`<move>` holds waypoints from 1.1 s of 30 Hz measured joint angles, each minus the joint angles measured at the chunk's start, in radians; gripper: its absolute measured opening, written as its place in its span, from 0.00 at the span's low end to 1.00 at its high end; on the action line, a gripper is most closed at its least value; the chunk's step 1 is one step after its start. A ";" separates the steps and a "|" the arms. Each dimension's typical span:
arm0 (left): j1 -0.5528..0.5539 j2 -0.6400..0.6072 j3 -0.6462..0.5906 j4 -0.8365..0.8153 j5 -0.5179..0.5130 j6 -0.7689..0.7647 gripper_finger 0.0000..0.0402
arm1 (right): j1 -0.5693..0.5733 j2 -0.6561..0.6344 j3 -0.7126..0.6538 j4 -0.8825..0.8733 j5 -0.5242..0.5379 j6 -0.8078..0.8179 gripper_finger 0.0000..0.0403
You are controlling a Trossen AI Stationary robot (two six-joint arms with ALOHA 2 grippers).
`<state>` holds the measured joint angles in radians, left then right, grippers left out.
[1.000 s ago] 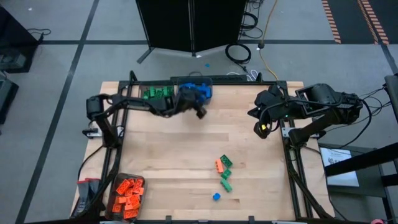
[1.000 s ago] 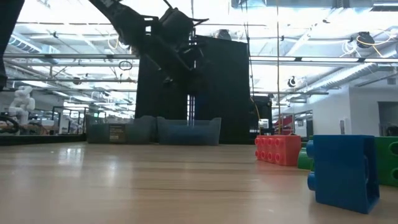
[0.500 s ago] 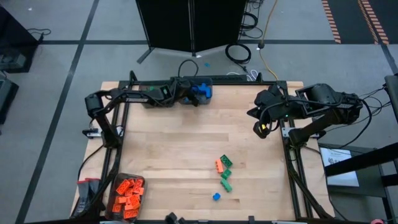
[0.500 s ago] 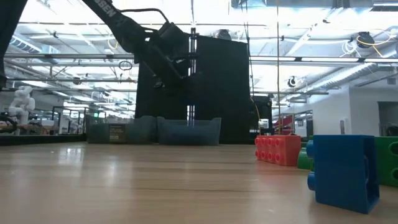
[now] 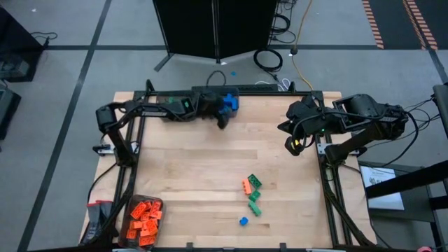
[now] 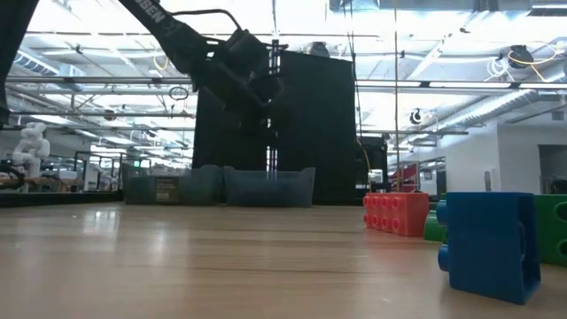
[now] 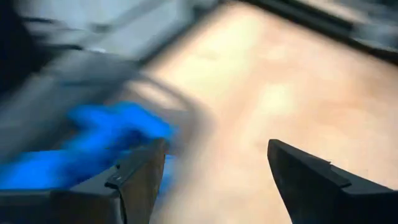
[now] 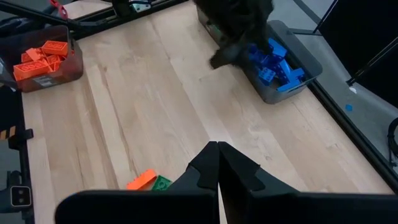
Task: Sort blocks
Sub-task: Put the orange gamepiece into the bottom black bin
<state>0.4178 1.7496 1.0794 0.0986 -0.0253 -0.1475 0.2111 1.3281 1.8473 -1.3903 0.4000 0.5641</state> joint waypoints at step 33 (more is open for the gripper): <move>-0.522 0.198 0.138 0.098 0.314 0.688 0.71 | 0.000 0.000 0.000 0.011 -0.011 0.000 0.00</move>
<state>-0.1041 1.9481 1.2174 0.1970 0.2889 0.5409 0.2115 1.3285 1.8473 -1.3791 0.3894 0.5643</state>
